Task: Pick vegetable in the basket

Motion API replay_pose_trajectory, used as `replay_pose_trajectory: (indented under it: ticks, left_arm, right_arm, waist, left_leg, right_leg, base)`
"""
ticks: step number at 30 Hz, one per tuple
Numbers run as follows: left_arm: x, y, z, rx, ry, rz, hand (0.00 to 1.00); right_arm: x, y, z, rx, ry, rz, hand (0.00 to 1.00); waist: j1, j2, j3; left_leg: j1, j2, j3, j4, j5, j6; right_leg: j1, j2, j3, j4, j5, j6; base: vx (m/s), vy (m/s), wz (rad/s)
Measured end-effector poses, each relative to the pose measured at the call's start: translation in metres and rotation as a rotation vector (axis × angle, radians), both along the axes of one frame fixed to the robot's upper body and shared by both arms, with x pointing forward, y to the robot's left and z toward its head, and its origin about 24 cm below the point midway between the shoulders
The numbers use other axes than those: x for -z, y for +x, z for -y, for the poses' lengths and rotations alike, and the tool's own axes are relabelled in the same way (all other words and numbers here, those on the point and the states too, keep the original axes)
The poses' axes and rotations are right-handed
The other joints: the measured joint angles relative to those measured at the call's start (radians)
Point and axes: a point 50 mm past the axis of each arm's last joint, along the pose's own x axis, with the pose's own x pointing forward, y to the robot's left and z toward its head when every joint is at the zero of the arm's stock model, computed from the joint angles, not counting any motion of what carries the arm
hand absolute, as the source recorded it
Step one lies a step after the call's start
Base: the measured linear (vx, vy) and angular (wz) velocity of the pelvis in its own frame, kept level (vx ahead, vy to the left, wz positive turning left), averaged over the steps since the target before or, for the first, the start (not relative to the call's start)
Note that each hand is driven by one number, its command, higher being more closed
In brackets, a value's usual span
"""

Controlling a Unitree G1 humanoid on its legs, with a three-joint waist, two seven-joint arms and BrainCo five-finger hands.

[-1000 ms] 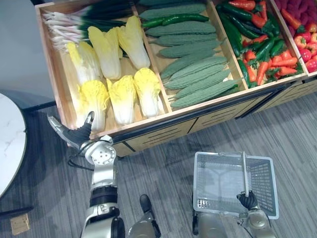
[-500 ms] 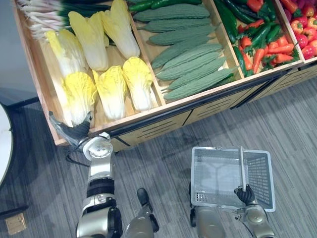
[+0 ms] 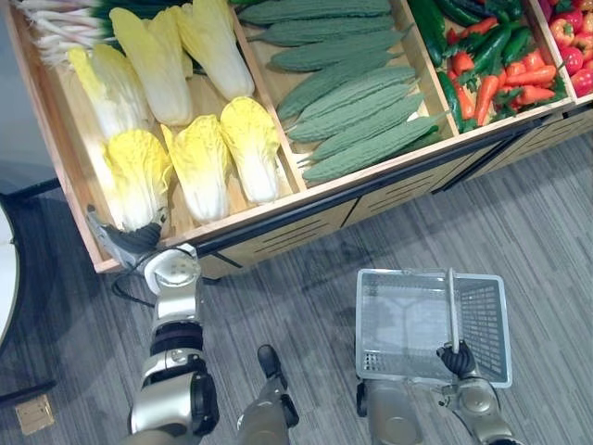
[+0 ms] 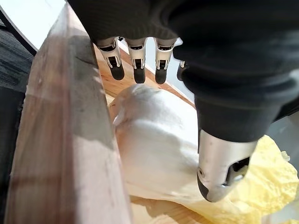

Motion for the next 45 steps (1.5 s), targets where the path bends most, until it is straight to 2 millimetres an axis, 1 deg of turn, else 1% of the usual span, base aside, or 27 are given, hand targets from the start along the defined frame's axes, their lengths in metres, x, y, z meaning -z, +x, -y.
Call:
replay_pose_trajectory:
  ticks: [4,6,8,11,12,15,19,22,25,31,34,36,39,43,45]
  left_arm:
    - [-0.002,0.003,-0.005,0.020,0.003,-0.027,0.00]
    - [-0.009,0.007,-0.006,0.042,0.010,-0.025,0.00]
    - [-0.011,0.011,-0.005,0.059,0.016,-0.037,0.00]
    - [-0.017,0.014,-0.007,0.086,0.074,-0.078,0.00]
    - [-0.020,0.015,-0.009,0.102,0.095,-0.088,1.00]
    - [-0.025,0.020,-0.013,0.130,0.178,-0.169,1.00]
    - [-0.032,0.026,-0.013,0.164,0.265,-0.230,1.00]
    - [-0.032,0.028,-0.014,0.176,0.304,-0.270,1.00]
    - [-0.030,0.030,-0.014,0.183,0.302,-0.291,1.00]
    - [-0.031,0.034,-0.009,0.196,0.298,-0.289,1.00]
    - [-0.030,0.037,0.000,0.224,0.306,-0.285,1.00]
    - [-0.030,0.041,0.014,0.262,0.320,-0.268,1.00]
    - [-0.029,0.043,0.028,0.302,0.341,-0.243,1.00]
    - [-0.034,0.042,0.036,0.326,0.366,-0.201,1.00]
    - [-0.036,0.039,0.041,0.341,0.385,-0.175,1.00]
  right_arm:
    - [-0.001,0.002,-0.001,-0.012,-0.002,0.004,1.00]
    - [-0.002,0.003,-0.001,-0.016,-0.001,0.013,1.00]
    - [-0.003,0.003,-0.001,-0.020,-0.003,0.015,1.00]
    - [-0.004,0.005,-0.002,-0.039,-0.009,0.018,1.00]
    - [-0.006,0.007,-0.002,-0.050,-0.012,0.024,1.00]
    - [-0.009,0.010,0.000,-0.067,-0.019,0.034,1.00]
    - [-0.009,0.011,-0.001,-0.072,-0.020,0.037,1.00]
    - [-0.009,0.010,-0.001,-0.073,-0.018,0.032,1.00]
    - [-0.008,0.010,0.000,-0.072,-0.020,0.031,1.00]
    - [-0.009,0.010,0.005,-0.075,-0.034,0.038,1.00]
    - [-0.010,0.012,0.007,-0.075,-0.039,0.032,1.00]
    - [-0.011,0.013,0.009,-0.078,-0.047,0.033,1.00]
    - [-0.012,0.014,0.010,-0.080,-0.050,0.035,1.00]
    - [-0.013,0.015,0.011,-0.077,-0.055,0.034,1.00]
    - [-0.013,0.016,0.012,-0.074,-0.056,0.032,1.00]
  waist:
    - [0.000,-0.004,0.003]
    - [0.000,-0.008,0.013]
    - [0.000,-0.008,0.013]
    - [0.000,-0.008,0.013]
    - [0.001,-0.008,0.013]
    - [0.002,-0.008,0.013]
    - [0.005,-0.008,0.013]
    - [0.005,-0.007,0.014]
    - [0.005,-0.005,0.015]
    - [0.004,0.010,0.025]
    - [0.004,0.014,0.027]
    - [0.005,0.024,0.033]
    - [0.012,0.028,0.034]
    - [0.025,0.037,0.039]
    - [0.027,0.039,0.040]
  left_leg:
    - [-0.001,-0.001,0.007,0.000,0.000,0.000]
    - [-0.003,-0.001,0.007,0.000,0.000,0.000]
    - [-0.006,-0.001,0.007,0.000,0.000,0.000]
    - [-0.010,-0.001,0.007,0.000,0.000,0.000]
    - [-0.015,-0.001,0.007,0.000,0.000,0.000]
    - [-0.023,-0.001,0.006,0.000,0.001,0.001]
    - [-0.023,-0.003,0.004,0.000,0.002,0.002]
    - [-0.024,-0.005,0.003,0.000,0.003,0.002]
    - [-0.024,-0.006,0.001,0.000,0.005,0.002]
    - [-0.030,-0.007,-0.016,0.000,0.012,0.003]
    - [-0.030,-0.007,-0.033,0.000,0.016,0.004]
    - [-0.031,-0.008,-0.059,0.000,0.020,0.007]
    - [-0.033,-0.008,-0.079,0.000,0.025,0.008]
    - [-0.032,-0.009,-0.083,0.000,0.028,0.009]
    - [-0.032,-0.009,-0.087,0.000,0.030,0.009]
  right_leg:
    - [-0.009,0.000,0.016,0.001,0.003,0.004]
    - [-0.011,0.001,0.018,0.001,0.004,0.007]
    - [-0.013,0.000,0.019,0.001,0.005,0.007]
    - [-0.017,0.000,0.019,0.001,0.005,0.008]
    - [-0.023,0.000,0.020,0.001,0.008,0.006]
    - [-0.031,0.001,0.021,0.000,0.015,0.004]
    - [-0.030,-0.002,0.021,0.000,0.016,0.005]
    - [-0.030,-0.003,0.013,0.001,0.017,0.005]
    - [-0.029,-0.004,0.010,0.001,0.016,0.005]
    - [-0.024,-0.006,-0.010,0.000,0.016,0.005]
    - [-0.012,-0.008,-0.030,-0.001,0.016,0.005]
    - [0.003,-0.011,-0.056,0.000,0.016,0.004]
    - [0.012,-0.012,-0.079,0.001,0.015,0.003]
    - [0.011,-0.012,-0.081,0.008,0.012,-0.001]
    - [0.012,-0.012,-0.086,0.013,0.008,-0.006]
  base:
    - [0.01,-0.015,-0.08]
    - [0.00,-0.008,-0.02]
    - [0.00,0.000,0.00]
    - [0.00,0.000,0.00]
    - [0.00,0.000,0.00]
    - [0.00,0.000,0.00]
    - [0.00,0.000,0.00]
    - [0.00,0.000,0.00]
    - [0.00,-0.003,0.01]
    - [0.01,-0.010,0.08]
    - [0.02,-0.008,0.19]
    - [0.02,-0.003,0.28]
    - [0.02,0.001,0.21]
    - [0.01,0.002,0.02]
    - [0.02,0.002,0.06]
